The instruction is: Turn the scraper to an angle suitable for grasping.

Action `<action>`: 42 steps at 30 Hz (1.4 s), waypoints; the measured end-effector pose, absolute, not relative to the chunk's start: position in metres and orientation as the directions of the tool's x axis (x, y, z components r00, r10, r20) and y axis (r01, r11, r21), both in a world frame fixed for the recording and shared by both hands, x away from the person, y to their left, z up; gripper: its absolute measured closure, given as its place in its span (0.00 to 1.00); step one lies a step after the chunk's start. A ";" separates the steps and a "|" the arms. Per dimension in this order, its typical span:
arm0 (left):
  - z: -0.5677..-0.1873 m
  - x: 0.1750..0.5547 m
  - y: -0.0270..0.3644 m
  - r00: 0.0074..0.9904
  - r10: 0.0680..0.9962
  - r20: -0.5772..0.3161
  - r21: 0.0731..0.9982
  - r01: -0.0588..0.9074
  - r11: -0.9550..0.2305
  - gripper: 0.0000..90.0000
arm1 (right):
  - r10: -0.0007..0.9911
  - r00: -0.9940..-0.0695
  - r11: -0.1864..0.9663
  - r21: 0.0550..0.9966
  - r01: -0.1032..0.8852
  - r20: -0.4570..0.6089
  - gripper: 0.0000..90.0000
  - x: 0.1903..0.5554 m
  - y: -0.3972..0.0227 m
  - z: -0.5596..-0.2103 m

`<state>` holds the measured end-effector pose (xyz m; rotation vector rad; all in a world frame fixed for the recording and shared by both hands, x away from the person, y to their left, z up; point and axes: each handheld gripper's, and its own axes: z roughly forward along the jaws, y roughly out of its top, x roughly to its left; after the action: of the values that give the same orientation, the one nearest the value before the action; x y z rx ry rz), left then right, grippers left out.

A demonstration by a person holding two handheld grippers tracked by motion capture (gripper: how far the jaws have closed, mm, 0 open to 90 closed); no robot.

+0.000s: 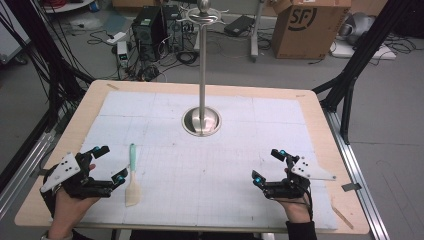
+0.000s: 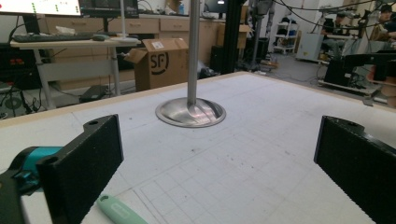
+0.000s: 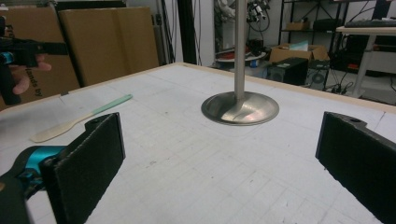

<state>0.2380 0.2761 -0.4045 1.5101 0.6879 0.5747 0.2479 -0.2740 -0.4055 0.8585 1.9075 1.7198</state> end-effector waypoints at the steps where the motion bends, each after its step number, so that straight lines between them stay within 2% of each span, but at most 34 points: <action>1: -0.404 0.238 0.276 0.689 0.723 -0.053 0.997 0.076 0.000 0.02 | 0.693 -0.716 0.039 0.987 0.159 0.087 0.00 0.248 -0.274 -0.406; 10: -0.405 0.238 0.275 0.698 0.715 -0.043 0.998 0.066 -0.005 0.02 | 0.691 -0.717 0.040 0.987 0.159 0.087 0.00 0.248 -0.274 -0.406; 12: -0.405 0.238 0.275 0.693 0.720 -0.036 0.998 0.060 -0.008 0.05 | 0.692 -0.717 0.040 0.987 0.157 0.085 0.00 0.248 -0.274 -0.406; 14: -0.405 0.238 0.275 0.686 0.727 -0.036 0.999 0.052 0.001 0.14 | 0.692 -0.717 0.042 0.987 0.156 0.084 0.00 0.248 -0.275 -0.406; 15: -0.404 0.238 0.276 0.685 0.728 -0.034 0.999 0.048 0.001 0.22 | 0.692 -0.717 0.042 0.986 0.159 0.086 0.00 0.247 -0.275 -0.406; 23: -0.406 0.243 0.278 0.663 0.746 -0.057 0.995 0.099 -0.012 0.63 | 0.699 -0.710 0.039 0.986 0.161 0.088 0.00 0.245 -0.279 -0.407; 28: -0.411 0.246 0.277 0.625 0.780 0.017 0.988 0.112 -0.111 0.88 | 0.703 -0.706 0.037 0.986 0.163 0.090 0.00 0.243 -0.281 -0.408; 30: -0.411 0.248 0.278 0.611 0.792 0.017 0.983 0.135 -0.126 0.96 | 0.704 -0.705 0.041 0.986 0.163 0.087 0.00 0.242 -0.281 -0.408; 33: -0.412 0.250 0.278 0.609 0.793 0.004 0.978 0.161 -0.128 0.99 | 0.703 -0.706 0.041 0.985 0.165 0.089 0.00 0.242 -0.280 -0.408; 35: -0.415 0.256 0.278 0.602 0.798 -0.011 0.962 0.223 -0.155 1.00 | 0.703 -0.706 0.046 0.985 0.164 0.085 0.00 0.242 -0.280 -0.409; 42: -0.423 0.270 0.278 0.570 0.820 -0.054 0.923 0.342 -0.177 1.00 | 0.701 -0.708 0.050 0.983 0.176 0.092 0.00 0.243 -0.279 -0.412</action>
<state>0.2701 0.2779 -0.4230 1.7614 0.9613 0.5731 0.2431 -0.2790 -0.4119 0.8790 1.9202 1.6985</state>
